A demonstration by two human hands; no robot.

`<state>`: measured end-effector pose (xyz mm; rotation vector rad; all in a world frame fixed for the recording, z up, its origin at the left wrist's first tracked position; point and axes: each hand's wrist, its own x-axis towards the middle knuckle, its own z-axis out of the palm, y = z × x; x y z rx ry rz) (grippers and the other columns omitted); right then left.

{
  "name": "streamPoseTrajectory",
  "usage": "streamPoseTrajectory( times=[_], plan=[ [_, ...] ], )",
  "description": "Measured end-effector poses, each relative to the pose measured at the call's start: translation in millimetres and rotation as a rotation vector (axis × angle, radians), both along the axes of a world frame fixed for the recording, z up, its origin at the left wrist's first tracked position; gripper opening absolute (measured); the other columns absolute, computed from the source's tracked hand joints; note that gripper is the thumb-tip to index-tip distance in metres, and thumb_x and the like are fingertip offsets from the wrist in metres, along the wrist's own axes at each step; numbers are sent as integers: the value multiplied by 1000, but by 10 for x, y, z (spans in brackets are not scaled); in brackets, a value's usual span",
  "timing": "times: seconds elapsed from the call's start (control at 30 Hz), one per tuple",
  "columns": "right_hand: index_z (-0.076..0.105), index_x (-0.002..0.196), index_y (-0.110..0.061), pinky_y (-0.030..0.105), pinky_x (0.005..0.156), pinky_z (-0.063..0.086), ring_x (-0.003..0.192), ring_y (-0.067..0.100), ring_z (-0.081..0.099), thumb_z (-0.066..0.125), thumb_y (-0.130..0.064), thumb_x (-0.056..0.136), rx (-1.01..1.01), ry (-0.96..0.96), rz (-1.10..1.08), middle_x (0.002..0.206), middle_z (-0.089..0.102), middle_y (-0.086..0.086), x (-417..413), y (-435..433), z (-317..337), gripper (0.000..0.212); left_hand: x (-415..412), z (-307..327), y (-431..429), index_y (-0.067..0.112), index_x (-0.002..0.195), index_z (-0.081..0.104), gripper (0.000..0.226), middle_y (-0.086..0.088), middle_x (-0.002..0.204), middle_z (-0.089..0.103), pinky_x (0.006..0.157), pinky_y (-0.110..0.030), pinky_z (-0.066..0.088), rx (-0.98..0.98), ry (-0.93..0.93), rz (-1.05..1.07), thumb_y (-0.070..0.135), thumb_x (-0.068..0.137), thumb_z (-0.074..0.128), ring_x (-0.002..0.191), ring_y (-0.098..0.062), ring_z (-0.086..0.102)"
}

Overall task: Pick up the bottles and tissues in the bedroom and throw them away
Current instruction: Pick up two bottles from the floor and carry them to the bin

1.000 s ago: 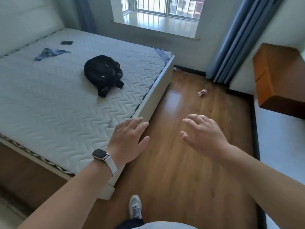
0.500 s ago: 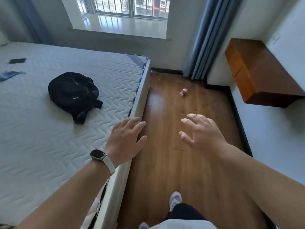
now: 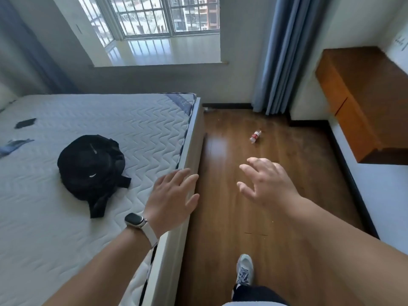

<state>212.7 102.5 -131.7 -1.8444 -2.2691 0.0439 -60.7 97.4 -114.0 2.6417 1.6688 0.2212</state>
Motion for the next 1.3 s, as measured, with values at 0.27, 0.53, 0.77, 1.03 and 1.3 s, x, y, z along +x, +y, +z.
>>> streamPoseTrajectory(
  times=[0.27, 0.53, 0.77, 1.03, 1.3],
  plan=[
    [65, 117, -16, 49, 91, 45, 115, 32, 56, 37, -56, 82, 12, -11, -38, 125, 60, 11, 770, 1045, 158, 60, 891, 210, 1149, 22, 131, 56, 51, -2, 137, 55, 102, -43, 39, 76, -31, -97, 47, 88, 43, 128, -23, 48],
    [66, 113, -16, 46, 88, 46, 111, 31, 58, 37, -56, 83, -35, -29, -180, 123, 61, 11, 1220, 1572, -38, 58, 1122, -40, 2140, 23, 131, 56, 46, -1, 137, 54, 103, -42, 39, 43, -21, -143, 43, 89, 59, 128, -24, 48],
    [65, 116, -16, 45, 90, 45, 114, 31, 55, 36, -55, 84, -74, -78, -233, 126, 60, 11, 1319, 2564, -148, 59, 1242, -328, 3324, 26, 131, 54, 51, 1, 137, 54, 103, -42, 37, -9, -66, -179, 51, 88, 44, 127, -22, 47],
    [63, 119, -18, 44, 93, 43, 117, 30, 53, 34, -57, 83, -101, -130, -259, 129, 58, 10, 1167, 4254, -35, 61, 1097, -321, 5116, 26, 132, 52, 49, 0, 140, 51, 105, -43, 37, -38, -115, -200, 49, 88, 48, 130, -23, 45],
    [63, 119, -19, 43, 92, 43, 115, 28, 53, 38, -55, 84, -102, -92, -277, 128, 57, 8, 1043, 5398, -21, 56, 1062, -310, 6373, 26, 131, 52, 46, 0, 140, 51, 105, -44, 36, -43, -92, -221, 44, 89, 58, 131, -24, 44]
  ],
)
